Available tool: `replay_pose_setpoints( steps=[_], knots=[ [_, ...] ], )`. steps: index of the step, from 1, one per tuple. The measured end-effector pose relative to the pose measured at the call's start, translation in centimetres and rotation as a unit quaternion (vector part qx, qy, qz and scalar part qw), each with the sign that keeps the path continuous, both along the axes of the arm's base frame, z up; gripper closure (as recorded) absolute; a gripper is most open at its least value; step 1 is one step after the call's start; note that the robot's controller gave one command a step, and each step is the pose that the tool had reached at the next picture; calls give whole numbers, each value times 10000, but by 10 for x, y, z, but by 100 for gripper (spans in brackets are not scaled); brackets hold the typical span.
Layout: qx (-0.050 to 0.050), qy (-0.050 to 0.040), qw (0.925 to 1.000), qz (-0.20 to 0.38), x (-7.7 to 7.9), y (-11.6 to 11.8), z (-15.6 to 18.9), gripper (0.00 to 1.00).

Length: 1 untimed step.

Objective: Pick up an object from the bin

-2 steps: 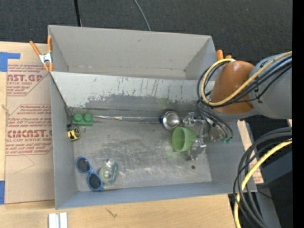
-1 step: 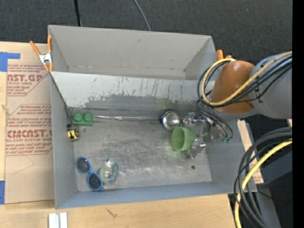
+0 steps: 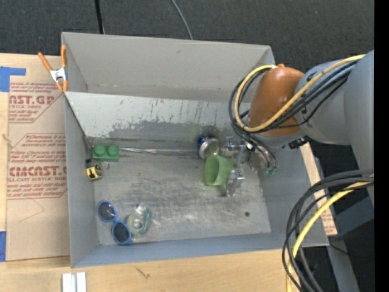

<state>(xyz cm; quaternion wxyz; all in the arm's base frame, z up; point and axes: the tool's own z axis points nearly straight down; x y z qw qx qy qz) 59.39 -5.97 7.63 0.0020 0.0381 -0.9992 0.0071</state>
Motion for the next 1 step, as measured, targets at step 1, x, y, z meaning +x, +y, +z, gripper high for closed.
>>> replay_pose_setpoints(
  steps=[1],
  knots=[
    [63, -66, 9975, 706, -11, -11, 187, 100]
  ],
)
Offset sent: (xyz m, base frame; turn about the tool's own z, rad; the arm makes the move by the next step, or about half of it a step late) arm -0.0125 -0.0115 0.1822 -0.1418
